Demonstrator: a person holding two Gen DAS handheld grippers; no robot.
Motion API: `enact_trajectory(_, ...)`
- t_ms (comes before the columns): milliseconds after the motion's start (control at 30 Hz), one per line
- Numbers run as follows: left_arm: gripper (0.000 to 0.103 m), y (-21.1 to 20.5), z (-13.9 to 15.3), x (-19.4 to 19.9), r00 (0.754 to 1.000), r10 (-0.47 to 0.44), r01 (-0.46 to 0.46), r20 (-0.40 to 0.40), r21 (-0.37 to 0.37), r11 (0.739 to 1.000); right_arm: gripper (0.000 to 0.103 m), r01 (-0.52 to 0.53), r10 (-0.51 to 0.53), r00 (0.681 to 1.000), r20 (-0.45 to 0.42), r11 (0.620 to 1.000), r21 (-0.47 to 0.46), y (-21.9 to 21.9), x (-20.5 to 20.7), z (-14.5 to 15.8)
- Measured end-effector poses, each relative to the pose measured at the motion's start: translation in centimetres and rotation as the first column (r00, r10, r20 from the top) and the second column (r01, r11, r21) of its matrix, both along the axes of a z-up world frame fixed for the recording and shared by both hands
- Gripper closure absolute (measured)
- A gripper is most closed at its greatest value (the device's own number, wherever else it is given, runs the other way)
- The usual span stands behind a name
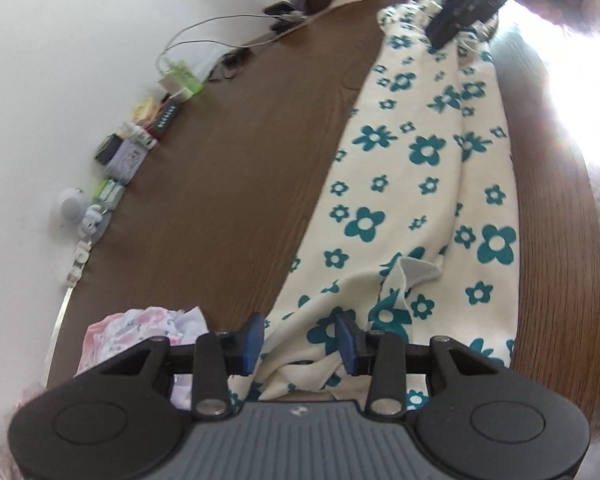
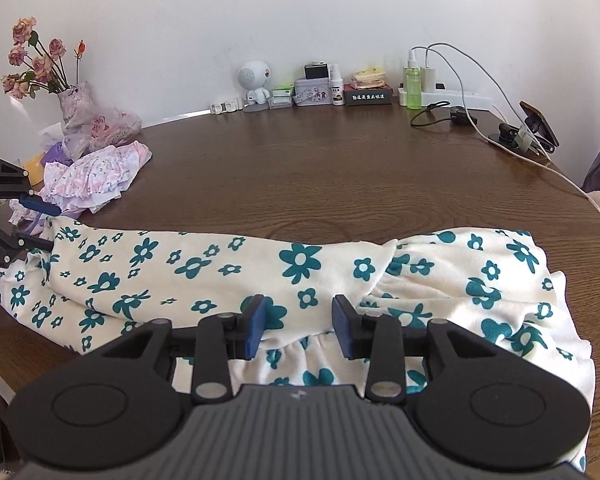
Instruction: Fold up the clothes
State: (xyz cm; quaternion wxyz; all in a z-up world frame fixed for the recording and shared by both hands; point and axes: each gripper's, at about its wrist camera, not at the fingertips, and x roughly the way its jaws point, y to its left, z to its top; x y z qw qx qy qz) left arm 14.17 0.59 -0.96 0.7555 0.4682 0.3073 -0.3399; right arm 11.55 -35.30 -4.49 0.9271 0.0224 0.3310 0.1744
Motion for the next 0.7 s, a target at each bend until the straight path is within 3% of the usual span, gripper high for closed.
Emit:
enact_trajectory(67,0.102,-0.1,-0.4,0.3,0.999,-0.013,0.013,-0.035,0.009,1.0,0.066,0.002,-0.002,1.0,-0.001,1.0,-0.005,0.1,0.0,-0.1)
enact_trajectory(133,0.102,-0.1,-0.6,-0.1,1.0,-0.01,0.01,0.003,0.017,1.0,0.066,0.003,-0.003,1.0,0.0,1.0,-0.012,0.3,0.0,-0.2)
enact_trajectory(200,0.102,0.3,-0.4,-1.2,0.995,-0.005,0.006,0.098,-0.01,1.0,0.066,0.001,-0.001,1.0,0.004,1.0,-0.021,0.4,-0.1,-0.3)
enact_trajectory(333,0.103,2.3,0.5,-3.4,0.956,0.092,-0.063,0.279,-0.111,0.992,0.066,-0.002,0.002,1.0,0.008,0.999,-0.035,0.4,-0.1,-0.4)
enact_trajectory(500,0.1,4.3,0.0,-5.3,0.954,0.19,-0.157,0.234,-0.152,0.976,0.066,-0.001,0.001,1.0,0.017,0.999,-0.038,0.4,-0.2,-0.5)
enact_trajectory(567,0.097,4.8,0.4,-5.1,0.953,0.232,-0.193,0.192,-0.204,0.96,0.066,-0.002,0.002,1.0,0.016,0.999,-0.034,0.4,-0.2,-0.4)
enact_trajectory(700,0.089,5.0,1.7,-4.4,0.96,0.242,-0.199,0.142,-0.26,0.945,0.064,-0.051,0.052,0.998,0.036,0.999,-0.008,1.6,0.0,1.1)
